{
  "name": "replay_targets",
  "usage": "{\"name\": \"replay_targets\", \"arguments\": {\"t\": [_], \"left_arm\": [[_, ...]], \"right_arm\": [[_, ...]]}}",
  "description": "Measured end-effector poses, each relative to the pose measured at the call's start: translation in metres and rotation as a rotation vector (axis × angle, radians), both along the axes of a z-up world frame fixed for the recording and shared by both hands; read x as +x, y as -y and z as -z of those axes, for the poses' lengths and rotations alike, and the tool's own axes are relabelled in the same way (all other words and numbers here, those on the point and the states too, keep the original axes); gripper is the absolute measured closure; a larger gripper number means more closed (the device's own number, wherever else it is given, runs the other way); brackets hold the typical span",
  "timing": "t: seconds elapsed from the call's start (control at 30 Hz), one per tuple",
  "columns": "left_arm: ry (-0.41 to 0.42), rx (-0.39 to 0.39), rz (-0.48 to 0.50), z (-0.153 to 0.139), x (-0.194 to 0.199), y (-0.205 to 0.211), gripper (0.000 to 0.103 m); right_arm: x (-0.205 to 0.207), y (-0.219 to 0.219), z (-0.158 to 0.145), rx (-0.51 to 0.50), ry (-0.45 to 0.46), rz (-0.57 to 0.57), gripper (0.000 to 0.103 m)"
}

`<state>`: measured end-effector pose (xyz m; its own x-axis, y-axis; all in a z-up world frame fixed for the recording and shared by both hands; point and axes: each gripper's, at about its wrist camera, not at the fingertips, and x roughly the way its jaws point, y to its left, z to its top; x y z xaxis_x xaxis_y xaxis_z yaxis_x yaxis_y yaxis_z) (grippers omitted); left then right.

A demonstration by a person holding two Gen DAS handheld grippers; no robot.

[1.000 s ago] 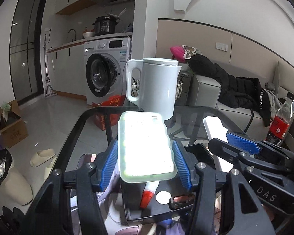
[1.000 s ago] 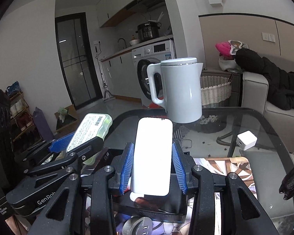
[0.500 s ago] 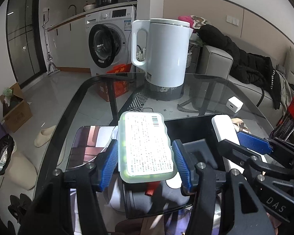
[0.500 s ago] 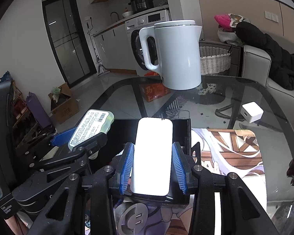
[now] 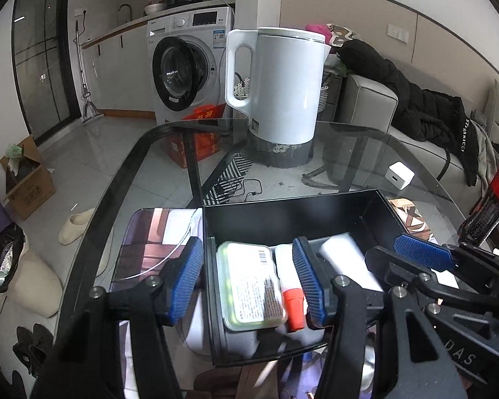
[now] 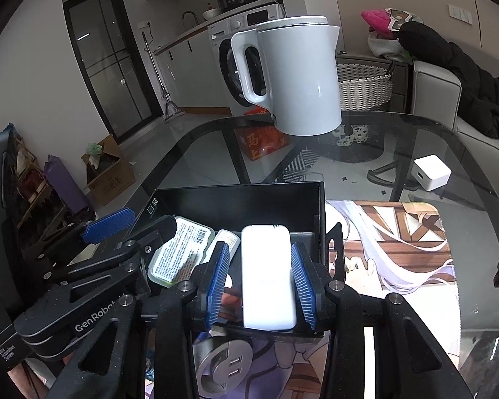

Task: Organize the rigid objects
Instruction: 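Open both grippers inside the box and withdraw them, then reach the left tool toward the blue bottle and yellow tweezers while the right approaches the grey USB hub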

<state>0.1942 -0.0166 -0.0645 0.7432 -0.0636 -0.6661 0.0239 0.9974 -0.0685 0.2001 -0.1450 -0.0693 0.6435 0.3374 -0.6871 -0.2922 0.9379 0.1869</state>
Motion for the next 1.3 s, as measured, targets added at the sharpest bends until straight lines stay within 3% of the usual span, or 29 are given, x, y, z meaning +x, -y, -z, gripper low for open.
{"name": "replay_targets", "arguments": {"t": [0.27,0.53,0.67,0.73,0.83,0.97,1.1,1.23,1.3], "left_arm": [[0.026,-0.015,0.004,-0.006,-0.007,-0.002,0.041],[0.113,-0.020,0.004,-0.029,-0.036,-0.003,0.039],[0.171,-0.015,-0.002,-0.042,-0.056,-0.003,0.024],[0.191,-0.011,0.004,-0.047,-0.065,-0.003,0.024],[0.198,-0.017,0.015,-0.053,-0.075,-0.004,0.024],[0.171,-0.017,0.019,-0.055,-0.087,-0.006,0.024],[0.161,-0.010,0.029,-0.054,-0.099,-0.004,0.023],[0.166,0.011,0.025,-0.049,-0.111,-0.002,0.014],[0.144,0.030,0.030,-0.046,-0.112,-0.001,0.014]], "right_arm": [[-0.006,-0.001,-0.006,0.006,0.027,-0.012,0.063],[-0.029,0.008,-0.024,0.029,0.104,-0.033,0.063],[-0.046,0.012,-0.037,0.038,0.152,-0.042,0.063],[-0.056,0.012,-0.042,0.023,0.185,-0.058,0.063],[-0.068,0.013,-0.048,0.015,0.214,-0.077,0.063],[-0.082,0.013,-0.048,0.012,0.198,-0.103,0.054],[-0.094,0.013,-0.046,-0.018,0.205,-0.121,0.053],[-0.103,0.016,-0.043,-0.024,0.203,-0.127,0.051],[-0.103,0.013,-0.039,-0.036,0.181,-0.137,0.051]]}}
